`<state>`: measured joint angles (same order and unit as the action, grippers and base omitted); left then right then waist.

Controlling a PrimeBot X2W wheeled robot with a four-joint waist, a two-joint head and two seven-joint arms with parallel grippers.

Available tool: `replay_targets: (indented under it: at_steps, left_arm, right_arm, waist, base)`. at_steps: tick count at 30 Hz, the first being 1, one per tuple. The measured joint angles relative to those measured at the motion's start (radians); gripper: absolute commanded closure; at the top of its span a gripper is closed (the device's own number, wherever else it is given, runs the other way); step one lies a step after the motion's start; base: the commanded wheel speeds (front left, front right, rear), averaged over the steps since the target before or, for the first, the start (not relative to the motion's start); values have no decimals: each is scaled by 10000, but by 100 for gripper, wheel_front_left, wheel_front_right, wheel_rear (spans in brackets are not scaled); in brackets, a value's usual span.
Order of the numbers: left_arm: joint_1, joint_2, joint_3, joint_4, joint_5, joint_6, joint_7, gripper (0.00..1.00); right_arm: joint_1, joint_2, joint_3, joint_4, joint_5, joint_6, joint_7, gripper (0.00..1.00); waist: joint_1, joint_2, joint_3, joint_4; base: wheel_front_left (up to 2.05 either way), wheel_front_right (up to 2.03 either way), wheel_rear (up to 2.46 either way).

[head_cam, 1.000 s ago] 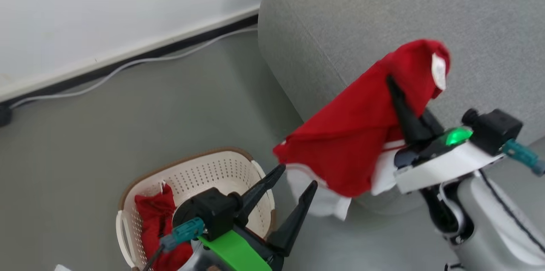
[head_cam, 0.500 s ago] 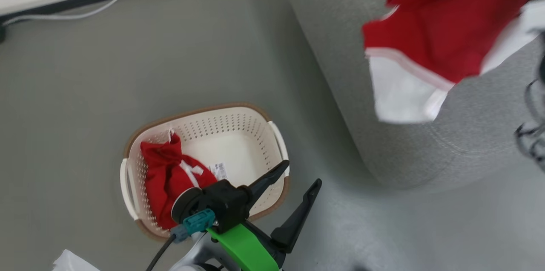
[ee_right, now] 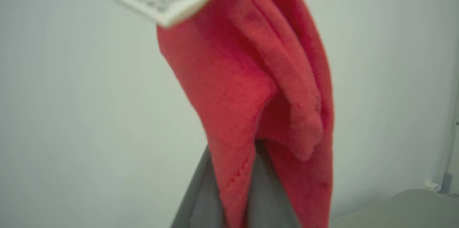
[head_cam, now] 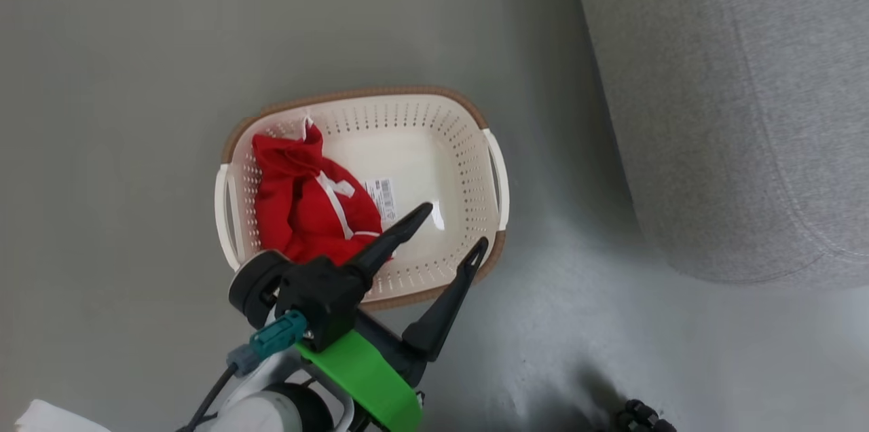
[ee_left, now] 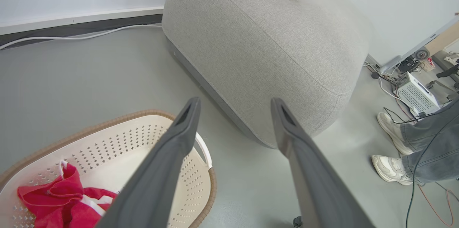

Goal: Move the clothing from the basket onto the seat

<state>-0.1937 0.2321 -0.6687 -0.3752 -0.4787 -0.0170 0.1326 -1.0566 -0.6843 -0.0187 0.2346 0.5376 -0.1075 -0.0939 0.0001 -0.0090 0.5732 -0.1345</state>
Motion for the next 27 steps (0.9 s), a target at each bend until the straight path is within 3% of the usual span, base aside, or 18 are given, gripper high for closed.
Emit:
replay_targets:
  at_steps: [5,12,17,24,25,26,27]
  left_arm:
    - [-186,69,-21,-307,84,0,224,0]
    - [-379,433,491,-537,209,190,422,0]
    - [-401,648,838,-301,201,219,376,0]
    - [-420,633,832,-13,40,132,157,0]
    - [-420,621,826,38,-4,75,140,0]
    - [-420,610,817,104,-25,71,61,0]
    - [-420,591,815,161,-44,38,54,0]
  right_arm:
    - [-14,146,-61,685,203,-4,171,100]
    - [136,1248,188,1668,464,-4,-48,100]
    - [625,2161,1147,2681,132,15,-351,100]
    - [731,2080,1308,3848,-125,0,-339,100]
    - [731,2079,1312,3969,-127,0,-326,76]
    - [731,2079,1325,4092,-138,0,-307,13]
    - [732,2079,1354,4199,-173,0,-251,0]
  waist:
    - [0,0,758,56]
    - [1,0,1764,-9]
    - [1,0,2168,-272]
    - [1,0,1894,-648]
    - [0,0,1808,-678]
    - [0,0,1718,-707]
    - [0,0,1621,-736]
  base:
    - [0,0,0]
    - [0,0,0]
    - [0,0,0]
    - [0,0,0]
    - [0,0,0]
    - [0,0,0]
    - [0,0,0]
